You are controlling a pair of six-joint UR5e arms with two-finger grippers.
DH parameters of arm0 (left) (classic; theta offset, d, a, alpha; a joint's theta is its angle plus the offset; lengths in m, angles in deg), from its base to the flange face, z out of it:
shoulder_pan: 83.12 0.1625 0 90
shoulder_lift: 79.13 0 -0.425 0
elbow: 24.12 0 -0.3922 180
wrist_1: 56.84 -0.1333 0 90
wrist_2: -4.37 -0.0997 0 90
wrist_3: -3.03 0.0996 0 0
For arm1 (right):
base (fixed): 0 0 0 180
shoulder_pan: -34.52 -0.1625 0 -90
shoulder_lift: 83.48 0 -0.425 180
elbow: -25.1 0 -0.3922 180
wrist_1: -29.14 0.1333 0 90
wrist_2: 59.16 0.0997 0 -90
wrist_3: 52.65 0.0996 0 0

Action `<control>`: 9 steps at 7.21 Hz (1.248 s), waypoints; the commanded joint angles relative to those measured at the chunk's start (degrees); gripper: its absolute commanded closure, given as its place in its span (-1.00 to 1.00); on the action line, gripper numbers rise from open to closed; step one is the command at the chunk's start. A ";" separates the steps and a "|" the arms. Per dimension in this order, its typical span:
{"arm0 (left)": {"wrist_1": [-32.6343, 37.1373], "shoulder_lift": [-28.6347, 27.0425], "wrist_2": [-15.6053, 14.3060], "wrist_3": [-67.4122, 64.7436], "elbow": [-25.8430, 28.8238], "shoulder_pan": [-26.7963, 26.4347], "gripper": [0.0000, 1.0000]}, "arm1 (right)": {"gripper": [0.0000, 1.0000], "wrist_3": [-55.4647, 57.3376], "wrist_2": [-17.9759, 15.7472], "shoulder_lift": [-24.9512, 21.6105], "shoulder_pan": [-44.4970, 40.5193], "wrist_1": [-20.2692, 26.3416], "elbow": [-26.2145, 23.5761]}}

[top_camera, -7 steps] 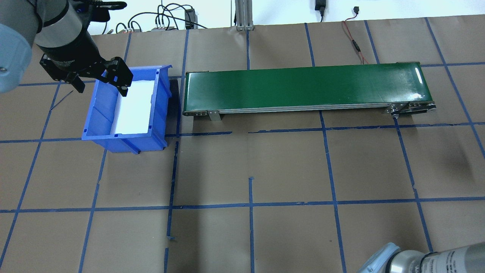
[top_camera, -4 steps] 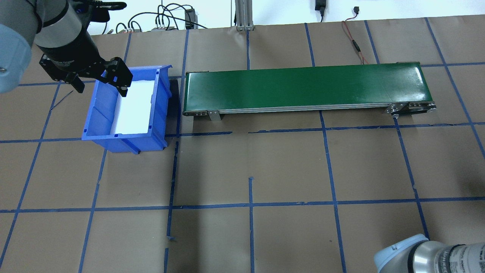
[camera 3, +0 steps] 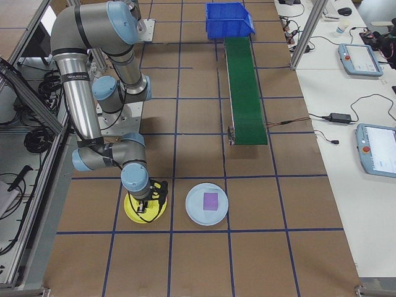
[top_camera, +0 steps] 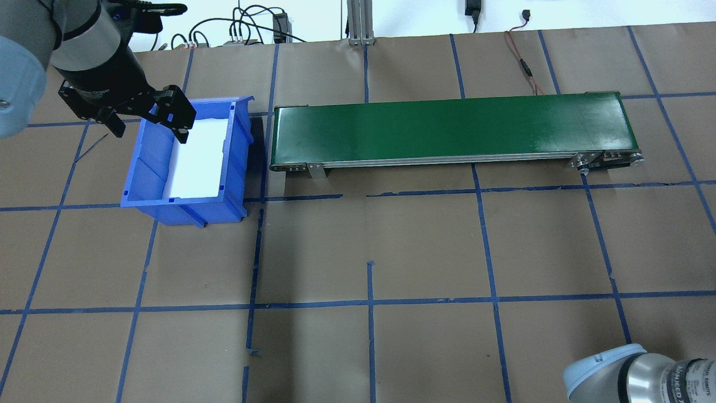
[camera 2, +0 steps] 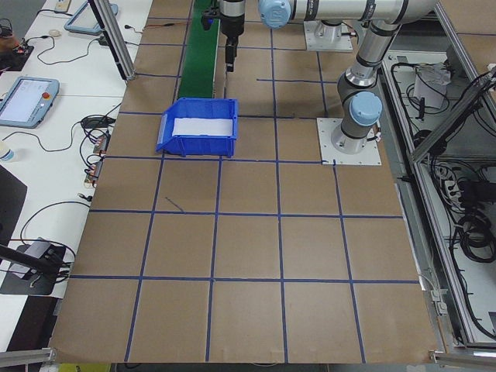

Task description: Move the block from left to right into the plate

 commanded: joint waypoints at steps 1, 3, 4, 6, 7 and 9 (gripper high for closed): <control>0.06 -0.04 -0.05 0.11 -0.01 0.26 -1.00 | -1.00 0.09 -0.01 -0.59 -0.04 0.30 0.40; 0.14 0.05 -0.05 0.11 -0.01 0.26 -1.00 | -1.00 0.27 0.35 -2.08 -5.63 7.20 6.08; 0.15 0.05 -0.05 0.11 -0.01 0.26 -1.00 | -1.00 0.44 0.52 -3.57 -10.19 12.55 10.73; 0.23 0.05 -0.05 0.11 -0.01 0.26 -1.00 | -0.99 3.06 2.61 -7.69 -18.46 26.77 19.01; 0.23 0.05 -0.05 0.11 -0.10 0.35 -1.00 | -0.99 10.82 3.24 -11.37 -23.98 31.02 19.12; 0.23 0.05 0.04 0.11 -0.10 0.79 -1.00 | -0.98 23.66 2.54 -17.88 -35.32 40.48 19.04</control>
